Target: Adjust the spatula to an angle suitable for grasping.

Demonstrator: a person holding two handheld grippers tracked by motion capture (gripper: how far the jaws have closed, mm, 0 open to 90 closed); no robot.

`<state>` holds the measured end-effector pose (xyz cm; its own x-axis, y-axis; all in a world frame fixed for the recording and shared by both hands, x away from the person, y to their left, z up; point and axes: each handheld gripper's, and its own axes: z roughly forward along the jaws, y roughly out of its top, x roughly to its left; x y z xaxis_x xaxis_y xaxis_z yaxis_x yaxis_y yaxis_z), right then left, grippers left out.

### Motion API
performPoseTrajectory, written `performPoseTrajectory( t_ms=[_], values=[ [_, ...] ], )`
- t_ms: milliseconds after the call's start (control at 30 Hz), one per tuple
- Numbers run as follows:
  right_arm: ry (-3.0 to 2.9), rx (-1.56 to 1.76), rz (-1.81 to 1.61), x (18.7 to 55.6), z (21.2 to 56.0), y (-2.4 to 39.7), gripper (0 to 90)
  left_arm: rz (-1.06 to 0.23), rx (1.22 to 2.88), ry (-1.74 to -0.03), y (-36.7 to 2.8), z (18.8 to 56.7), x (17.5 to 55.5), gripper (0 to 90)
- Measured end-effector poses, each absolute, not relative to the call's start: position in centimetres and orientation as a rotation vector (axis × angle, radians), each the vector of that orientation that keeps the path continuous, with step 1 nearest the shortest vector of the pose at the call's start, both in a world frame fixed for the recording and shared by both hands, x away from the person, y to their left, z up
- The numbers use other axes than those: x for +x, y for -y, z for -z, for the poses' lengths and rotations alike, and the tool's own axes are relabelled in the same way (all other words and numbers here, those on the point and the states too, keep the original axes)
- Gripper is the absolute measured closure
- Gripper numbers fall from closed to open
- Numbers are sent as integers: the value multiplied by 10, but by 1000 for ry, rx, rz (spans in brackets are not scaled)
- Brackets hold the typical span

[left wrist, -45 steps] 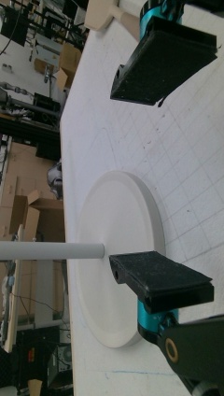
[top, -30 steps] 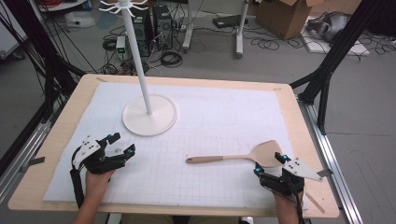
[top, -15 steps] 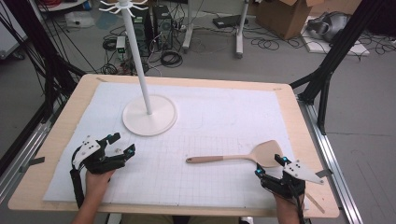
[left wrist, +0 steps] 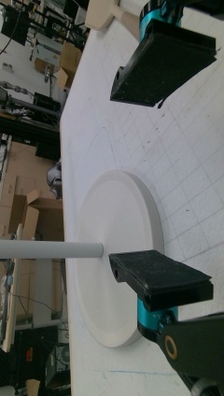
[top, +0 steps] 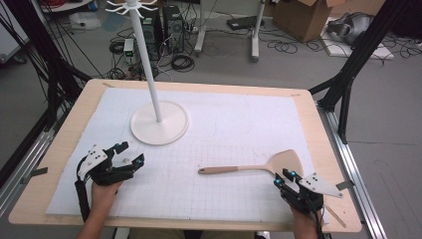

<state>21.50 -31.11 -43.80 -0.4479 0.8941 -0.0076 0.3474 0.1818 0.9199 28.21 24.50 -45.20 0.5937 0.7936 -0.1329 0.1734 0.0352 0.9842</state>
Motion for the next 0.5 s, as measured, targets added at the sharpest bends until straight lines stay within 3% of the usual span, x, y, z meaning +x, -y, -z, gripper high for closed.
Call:
performPoseTrajectory(
  t_ms=[33,167,500],
  values=[
    [-1894,1163,-1246,215,438,311,697,-584,1494,-860,-245,452,282,190],
    [-1964,1087,-1257,216,439,296,882,-581,1493,-862,-245,452,282,191],
    [-2107,978,-1315,239,443,236,889,-581,1492,-866,-246,452,282,192]
  ],
)
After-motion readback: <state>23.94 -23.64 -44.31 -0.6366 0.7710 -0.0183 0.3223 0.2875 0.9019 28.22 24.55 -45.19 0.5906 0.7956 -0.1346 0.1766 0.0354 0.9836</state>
